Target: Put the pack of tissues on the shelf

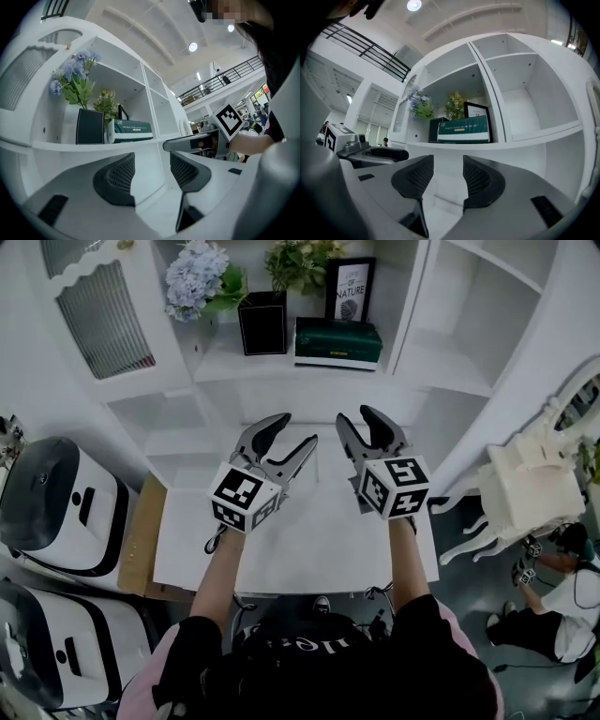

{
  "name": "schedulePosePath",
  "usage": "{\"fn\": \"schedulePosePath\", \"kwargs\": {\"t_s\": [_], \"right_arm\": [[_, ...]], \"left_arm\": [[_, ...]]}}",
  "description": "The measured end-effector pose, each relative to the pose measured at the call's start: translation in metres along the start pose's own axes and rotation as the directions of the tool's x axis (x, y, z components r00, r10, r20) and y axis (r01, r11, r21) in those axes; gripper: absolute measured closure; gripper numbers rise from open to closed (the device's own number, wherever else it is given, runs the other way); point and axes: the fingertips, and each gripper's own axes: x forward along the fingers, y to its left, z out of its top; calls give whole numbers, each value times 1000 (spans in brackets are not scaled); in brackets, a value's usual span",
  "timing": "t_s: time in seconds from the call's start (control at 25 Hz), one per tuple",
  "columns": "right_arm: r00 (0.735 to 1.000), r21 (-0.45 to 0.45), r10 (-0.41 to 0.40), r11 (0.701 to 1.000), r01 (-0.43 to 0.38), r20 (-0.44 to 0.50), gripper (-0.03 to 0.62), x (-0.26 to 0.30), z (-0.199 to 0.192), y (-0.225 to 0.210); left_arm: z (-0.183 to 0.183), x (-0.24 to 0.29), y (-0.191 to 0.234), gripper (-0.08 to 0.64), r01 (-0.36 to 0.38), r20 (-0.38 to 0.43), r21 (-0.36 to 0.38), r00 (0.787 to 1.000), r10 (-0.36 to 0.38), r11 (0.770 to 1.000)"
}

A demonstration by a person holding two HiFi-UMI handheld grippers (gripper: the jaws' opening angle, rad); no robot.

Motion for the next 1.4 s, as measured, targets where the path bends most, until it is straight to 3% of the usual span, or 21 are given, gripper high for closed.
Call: {"fn": "schedulePosePath", "kwargs": {"t_s": [0.4, 0.72, 1.04, 1.4], "right_arm": [[999, 48, 4, 999, -1, -53, 390, -26, -54, 78], [994, 91, -18, 995, 28, -104, 390, -51, -90, 155], [989, 126, -41, 990, 58, -140, 399, -77, -112, 219], [987, 119, -32, 992, 51, -159, 430, -100, -116, 245]], "left_arm": [[-48, -80, -35, 334, 86, -49, -89, 995, -90, 992], [-75, -156, -43, 391, 133, -77, -139, 987, -145, 981], [-88, -210, -51, 473, 166, -94, -154, 979, -182, 974], [-80, -238, -66, 477, 172, -92, -163, 978, -188, 971]]}}
